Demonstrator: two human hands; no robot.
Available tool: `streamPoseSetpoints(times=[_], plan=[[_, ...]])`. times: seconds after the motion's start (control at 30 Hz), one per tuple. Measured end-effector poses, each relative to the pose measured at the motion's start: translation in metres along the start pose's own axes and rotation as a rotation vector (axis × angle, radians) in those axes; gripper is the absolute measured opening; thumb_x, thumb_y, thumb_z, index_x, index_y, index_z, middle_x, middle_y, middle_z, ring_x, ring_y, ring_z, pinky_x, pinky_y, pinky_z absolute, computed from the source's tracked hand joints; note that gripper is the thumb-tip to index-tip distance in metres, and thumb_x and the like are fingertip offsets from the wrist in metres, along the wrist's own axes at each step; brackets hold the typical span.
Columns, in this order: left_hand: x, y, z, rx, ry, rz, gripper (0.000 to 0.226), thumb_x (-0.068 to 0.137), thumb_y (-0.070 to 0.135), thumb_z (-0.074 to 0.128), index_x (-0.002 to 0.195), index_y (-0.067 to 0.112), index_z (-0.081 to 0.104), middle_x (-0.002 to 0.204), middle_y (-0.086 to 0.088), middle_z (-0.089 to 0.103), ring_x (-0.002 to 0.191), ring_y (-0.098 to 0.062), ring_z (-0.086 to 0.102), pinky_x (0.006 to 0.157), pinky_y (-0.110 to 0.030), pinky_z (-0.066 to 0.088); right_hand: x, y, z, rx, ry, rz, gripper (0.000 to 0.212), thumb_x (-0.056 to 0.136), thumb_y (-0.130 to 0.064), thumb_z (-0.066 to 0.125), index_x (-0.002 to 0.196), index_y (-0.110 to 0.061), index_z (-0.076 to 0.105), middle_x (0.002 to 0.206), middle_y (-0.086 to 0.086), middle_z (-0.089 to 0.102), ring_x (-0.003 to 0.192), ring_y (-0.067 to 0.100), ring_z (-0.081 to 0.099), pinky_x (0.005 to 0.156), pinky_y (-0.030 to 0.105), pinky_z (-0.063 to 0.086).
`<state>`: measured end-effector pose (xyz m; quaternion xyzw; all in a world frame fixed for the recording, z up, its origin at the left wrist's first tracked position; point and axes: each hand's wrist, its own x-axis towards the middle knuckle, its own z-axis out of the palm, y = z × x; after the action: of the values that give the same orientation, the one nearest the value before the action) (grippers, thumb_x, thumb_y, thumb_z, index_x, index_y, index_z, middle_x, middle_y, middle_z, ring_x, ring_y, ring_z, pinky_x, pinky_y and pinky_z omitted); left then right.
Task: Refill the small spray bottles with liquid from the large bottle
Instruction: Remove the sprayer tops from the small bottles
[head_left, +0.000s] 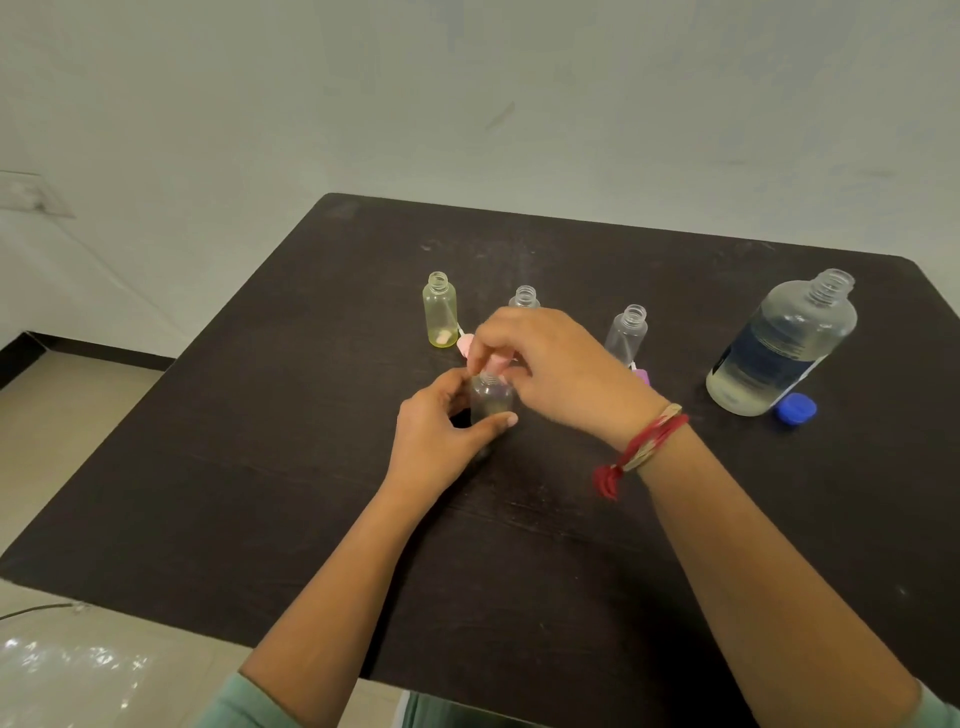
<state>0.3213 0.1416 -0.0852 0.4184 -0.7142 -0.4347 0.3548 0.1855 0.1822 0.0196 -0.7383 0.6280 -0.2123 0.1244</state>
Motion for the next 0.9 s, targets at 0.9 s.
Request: streamPoseSetpoints(times=[0.9], plan=[[0.075,-0.051,-0.100,0.124,0.289,-0.043,0.052,0.080,0.023,0.077,0.125,0.021,0.052,0.115,0.010,0.060,0.102,-0.004,0.059,0.090,-0.018,0.047,0.071,-0.021,0.131,0.366,0.407,0.230,0.021,0.090,-0.004,0.052,0.110,-0.009,0.051,0.095,0.005,0.063,0.089,0.023,0.061,0.078,0.034,0.047]])
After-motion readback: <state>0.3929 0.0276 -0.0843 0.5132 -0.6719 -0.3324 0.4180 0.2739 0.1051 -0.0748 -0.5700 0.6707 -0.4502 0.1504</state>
